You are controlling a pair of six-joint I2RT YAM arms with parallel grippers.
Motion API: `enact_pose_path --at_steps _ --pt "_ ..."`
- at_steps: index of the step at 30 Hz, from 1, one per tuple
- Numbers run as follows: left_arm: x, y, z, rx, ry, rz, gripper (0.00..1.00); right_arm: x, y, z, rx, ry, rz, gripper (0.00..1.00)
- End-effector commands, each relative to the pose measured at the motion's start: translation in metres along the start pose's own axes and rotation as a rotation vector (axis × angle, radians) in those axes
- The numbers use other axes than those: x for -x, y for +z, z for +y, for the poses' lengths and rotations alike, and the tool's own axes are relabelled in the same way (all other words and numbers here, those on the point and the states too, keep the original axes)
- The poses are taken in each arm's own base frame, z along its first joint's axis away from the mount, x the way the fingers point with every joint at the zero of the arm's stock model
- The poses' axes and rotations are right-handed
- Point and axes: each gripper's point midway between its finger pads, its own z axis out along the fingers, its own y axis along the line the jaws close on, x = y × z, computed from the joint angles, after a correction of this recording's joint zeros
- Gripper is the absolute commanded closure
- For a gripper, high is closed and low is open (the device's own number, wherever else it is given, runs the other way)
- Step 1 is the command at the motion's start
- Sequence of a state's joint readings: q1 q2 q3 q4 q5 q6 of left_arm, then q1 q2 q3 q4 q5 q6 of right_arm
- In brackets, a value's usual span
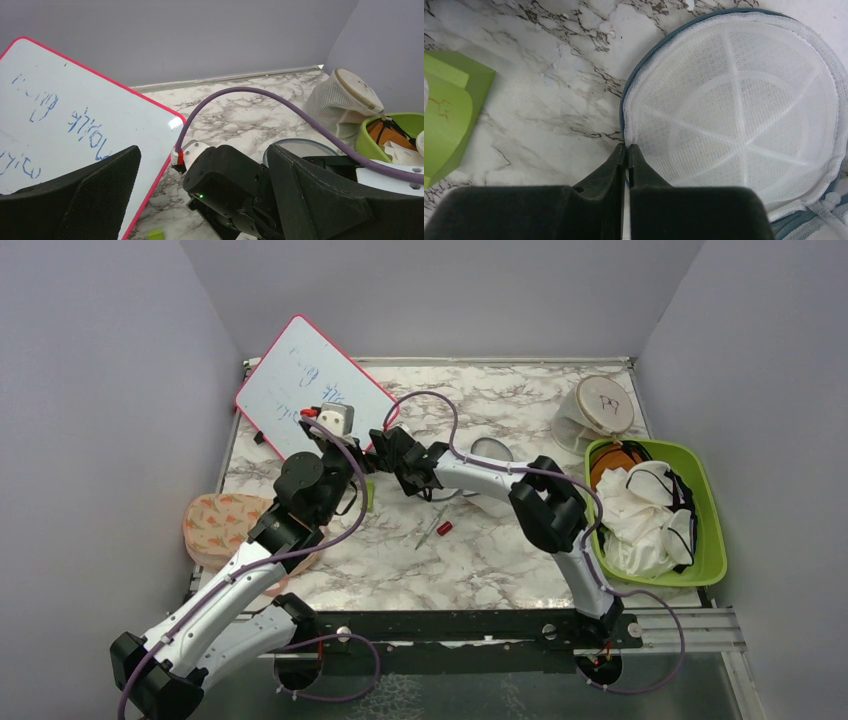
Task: Unzip the laundry bag and remove the bra
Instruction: Close the laundry bag at the center of the board.
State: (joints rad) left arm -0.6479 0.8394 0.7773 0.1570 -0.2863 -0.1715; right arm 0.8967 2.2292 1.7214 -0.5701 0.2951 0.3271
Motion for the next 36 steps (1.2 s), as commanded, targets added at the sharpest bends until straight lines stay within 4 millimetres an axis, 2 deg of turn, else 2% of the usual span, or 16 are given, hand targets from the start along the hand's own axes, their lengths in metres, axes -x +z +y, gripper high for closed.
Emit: enact_pose_path --at_steps 1,5,7,12,15,19,24,29,33,36 --pt "0.005 0.001 -0.007 -0.037 -0.023 -0.025 0.07 0.023 -0.026 -0.009 0.004 0.012 -0.100 0.99" --pt "0.006 0.001 -0.005 -0.026 -0.021 -0.026 0.07 0.048 -0.069 -0.004 0.136 0.067 -0.225 0.99" --pt "0.008 0.000 -0.005 -0.027 -0.023 -0.031 0.07 0.054 -0.091 -0.005 0.233 0.132 -0.283 0.99" --pt "0.011 -0.002 -0.007 -0.042 -0.033 -0.038 0.07 0.067 -0.143 -0.026 0.428 0.253 -0.460 0.99" --pt "0.012 -0.002 -0.006 -0.035 -0.031 -0.038 0.07 0.070 -0.171 -0.047 0.579 0.340 -0.561 0.99" --pt "0.012 -0.002 -0.006 -0.033 -0.029 -0.039 0.07 0.059 -0.187 -0.062 0.728 0.439 -0.579 0.99" --pt "0.010 -0.002 -0.007 -0.036 -0.029 -0.032 0.07 0.051 -0.216 -0.056 0.910 0.482 -0.594 0.99" --pt "0.008 0.000 -0.008 -0.035 -0.027 -0.026 0.07 0.055 -0.234 -0.049 1.027 0.452 -0.593 0.99" --pt "0.006 0.000 -0.009 -0.039 -0.028 -0.022 0.07 0.049 -0.233 -0.060 1.006 0.506 -0.590 0.99" --pt "0.006 0.000 -0.010 -0.045 -0.030 -0.022 0.07 0.031 -0.222 -0.075 0.991 0.586 -0.549 0.99"
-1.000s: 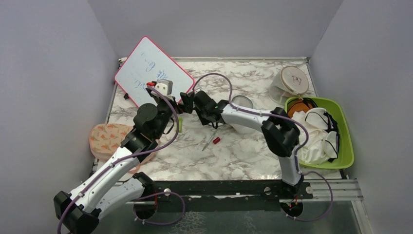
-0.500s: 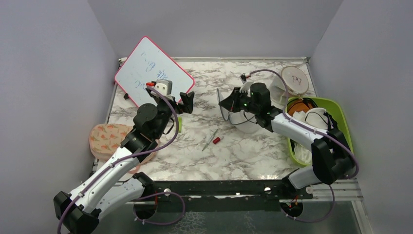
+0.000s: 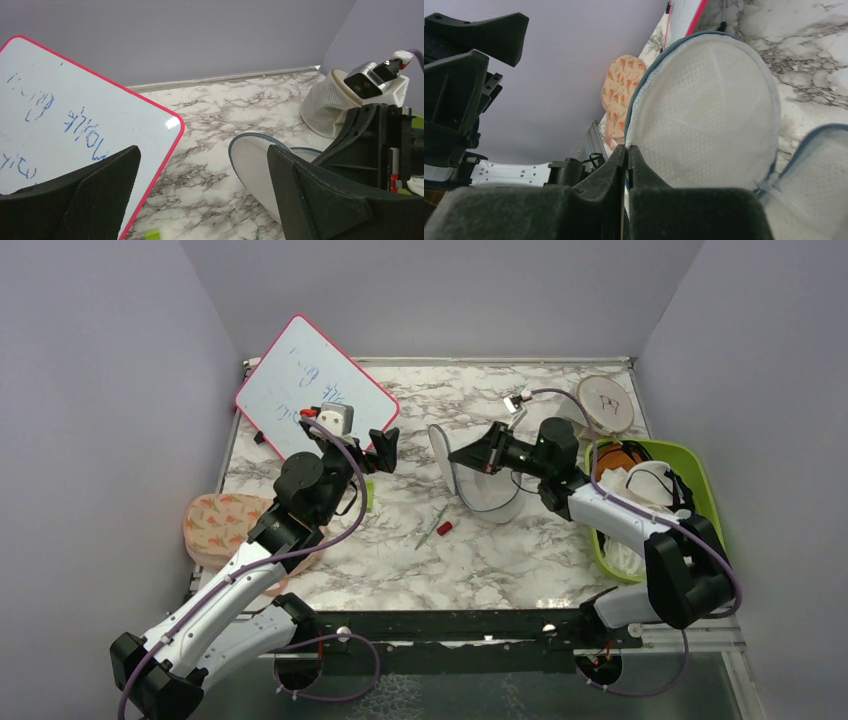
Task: Unzip the laundry bag and remove the bra
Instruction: Close the laundry bag at the center of the board.
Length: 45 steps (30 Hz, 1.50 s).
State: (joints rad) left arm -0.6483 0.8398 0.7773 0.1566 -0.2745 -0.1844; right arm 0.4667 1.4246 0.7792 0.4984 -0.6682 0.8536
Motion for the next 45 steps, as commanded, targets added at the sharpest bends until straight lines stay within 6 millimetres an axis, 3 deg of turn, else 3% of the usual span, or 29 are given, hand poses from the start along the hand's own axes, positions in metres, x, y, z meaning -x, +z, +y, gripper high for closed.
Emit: enact_pose_path --at_steps 1,10,32,36,43,45 --pt "0.006 0.000 -0.007 -0.033 -0.017 -0.023 0.07 -0.001 -0.025 -0.004 0.034 0.076 -0.021 0.99" --pt "0.004 0.002 -0.009 -0.039 -0.018 -0.016 0.07 -0.010 -0.072 -0.047 -0.113 0.162 -0.074 0.99" --pt "-0.025 0.014 -0.028 -0.111 -0.019 0.069 0.06 -0.015 -0.135 -0.126 -0.652 0.058 -0.188 0.99" --pt "-0.043 0.020 -0.042 -0.166 -0.024 0.127 0.07 -0.015 -0.133 -0.143 -0.701 0.073 -0.182 0.99" --pt "-0.108 0.037 -0.088 -0.364 -0.015 0.396 0.07 -0.020 -0.139 -0.165 -0.794 0.095 -0.181 0.99" --pt "-0.115 0.041 -0.098 -0.404 -0.029 0.451 0.07 -0.019 -0.140 -0.171 -0.814 0.078 -0.180 0.99"
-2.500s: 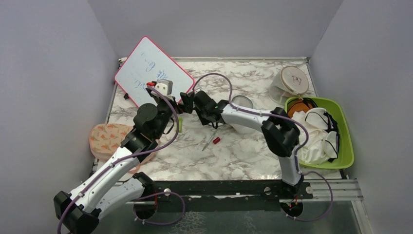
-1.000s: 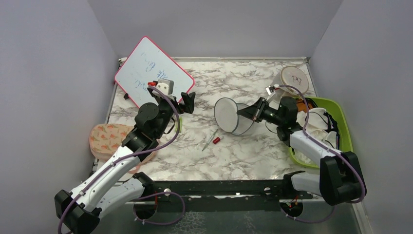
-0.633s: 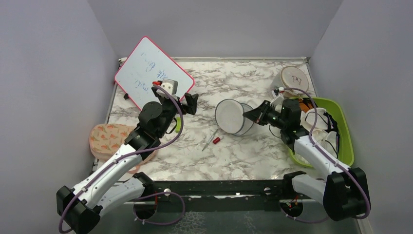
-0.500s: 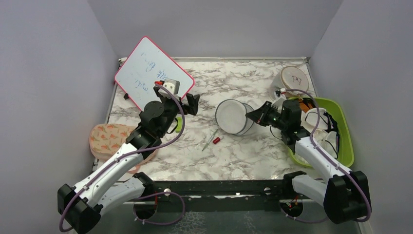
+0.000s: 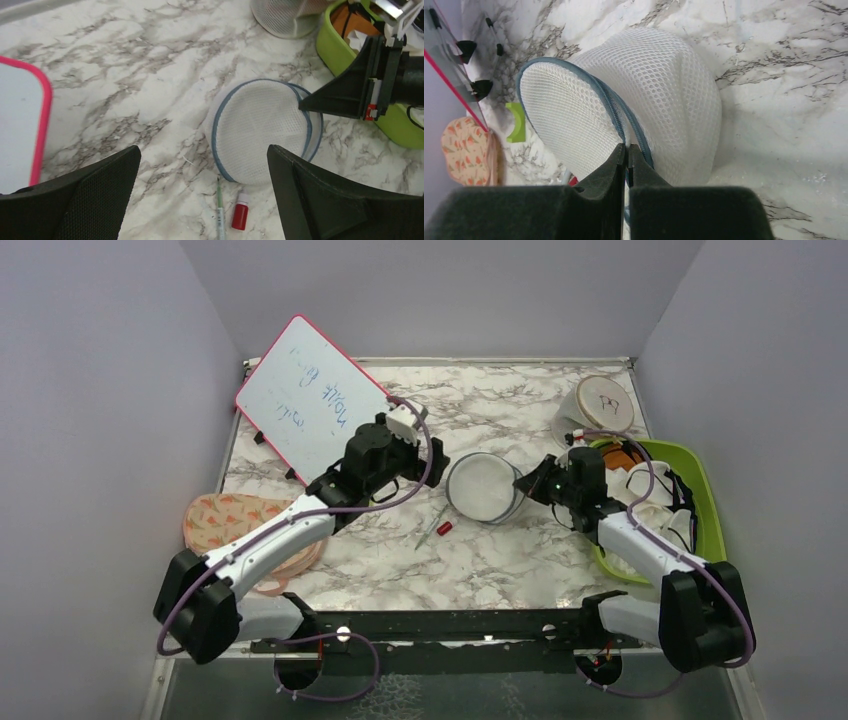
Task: Unzip the laundry bag and remove the bra
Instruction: Close the laundry bag at the center of the board, then reset both arms
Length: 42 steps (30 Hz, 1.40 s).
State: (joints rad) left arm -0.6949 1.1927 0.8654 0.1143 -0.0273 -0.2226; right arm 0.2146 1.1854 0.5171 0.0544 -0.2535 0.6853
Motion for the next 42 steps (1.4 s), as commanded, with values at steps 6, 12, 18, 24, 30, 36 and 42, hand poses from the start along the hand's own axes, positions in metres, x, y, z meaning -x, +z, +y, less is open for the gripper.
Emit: enact_pose_path --at_steps 6,12,18,24,30,36,42 --pt "-0.009 0.009 -0.042 -0.218 -0.023 0.093 0.07 0.007 0.018 -0.031 -0.134 -0.062 -0.013 0.99" --pt "-0.008 0.009 -0.036 -0.188 -0.007 0.092 0.07 0.003 0.022 -0.026 -0.104 -0.086 0.029 0.98" --pt "-0.004 0.007 -0.035 -0.183 -0.006 0.079 0.07 0.017 0.006 -0.009 -0.076 -0.142 0.023 0.86" --pt "0.000 0.004 -0.036 -0.189 0.000 0.066 0.07 0.024 -0.001 -0.004 -0.067 -0.207 0.018 0.76" --pt "0.000 0.004 -0.033 -0.174 0.010 0.065 0.07 0.033 -0.011 0.011 -0.031 -0.260 0.021 0.72" --pt "0.003 0.003 -0.032 -0.170 0.019 0.054 0.06 0.047 -0.032 0.036 0.030 -0.328 0.011 0.60" --pt "0.015 -0.005 -0.019 -0.105 0.050 0.001 0.04 0.086 -0.069 0.056 0.007 -0.417 -0.138 0.34"
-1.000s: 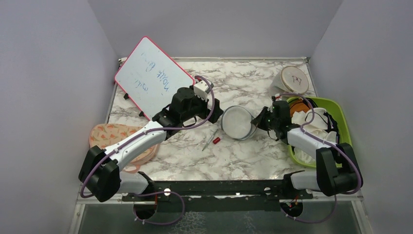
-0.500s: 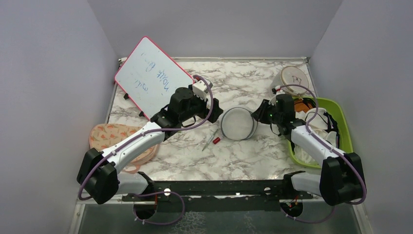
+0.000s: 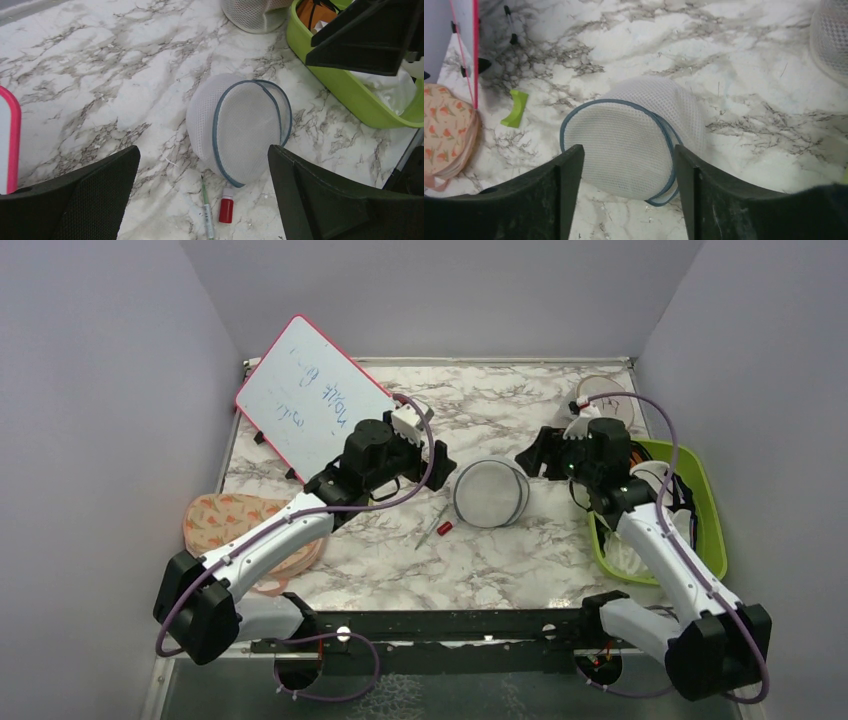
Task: Unzip the laundry bag and remove the bra
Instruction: Reset both arms
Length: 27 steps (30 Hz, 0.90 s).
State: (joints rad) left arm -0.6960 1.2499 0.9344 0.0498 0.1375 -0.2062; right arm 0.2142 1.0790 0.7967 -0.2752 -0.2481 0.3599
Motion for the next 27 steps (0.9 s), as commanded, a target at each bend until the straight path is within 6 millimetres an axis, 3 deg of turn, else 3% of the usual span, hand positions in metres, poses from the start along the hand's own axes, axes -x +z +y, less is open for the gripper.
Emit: enact_pose_path --at_steps 1,6,11,14,19,23,27 --pt "0.022 -0.017 0.011 0.074 0.048 -0.089 0.03 0.037 -0.032 0.008 -0.020 -0.100 -0.111 0.30" --pt "0.041 -0.041 0.039 0.218 0.075 -0.180 0.01 0.070 -0.076 0.033 0.052 -0.206 -0.285 0.10" --pt "0.064 -0.077 0.062 0.357 0.093 -0.315 0.01 0.096 -0.132 0.054 0.095 -0.298 -0.506 0.03" --pt "0.083 -0.109 0.071 0.446 0.085 -0.432 0.01 0.110 -0.178 0.066 0.101 -0.327 -0.672 0.03" --pt "0.136 -0.175 0.064 0.489 0.051 -0.674 0.01 0.131 -0.242 0.054 -0.031 -0.307 -0.893 0.02" --pt "0.171 -0.210 0.051 0.473 0.093 -0.768 0.01 0.140 -0.264 0.046 -0.108 -0.276 -0.938 0.00" --pt "0.181 -0.223 0.049 0.482 0.110 -0.786 0.01 0.145 -0.256 0.044 -0.128 -0.254 -0.893 0.00"
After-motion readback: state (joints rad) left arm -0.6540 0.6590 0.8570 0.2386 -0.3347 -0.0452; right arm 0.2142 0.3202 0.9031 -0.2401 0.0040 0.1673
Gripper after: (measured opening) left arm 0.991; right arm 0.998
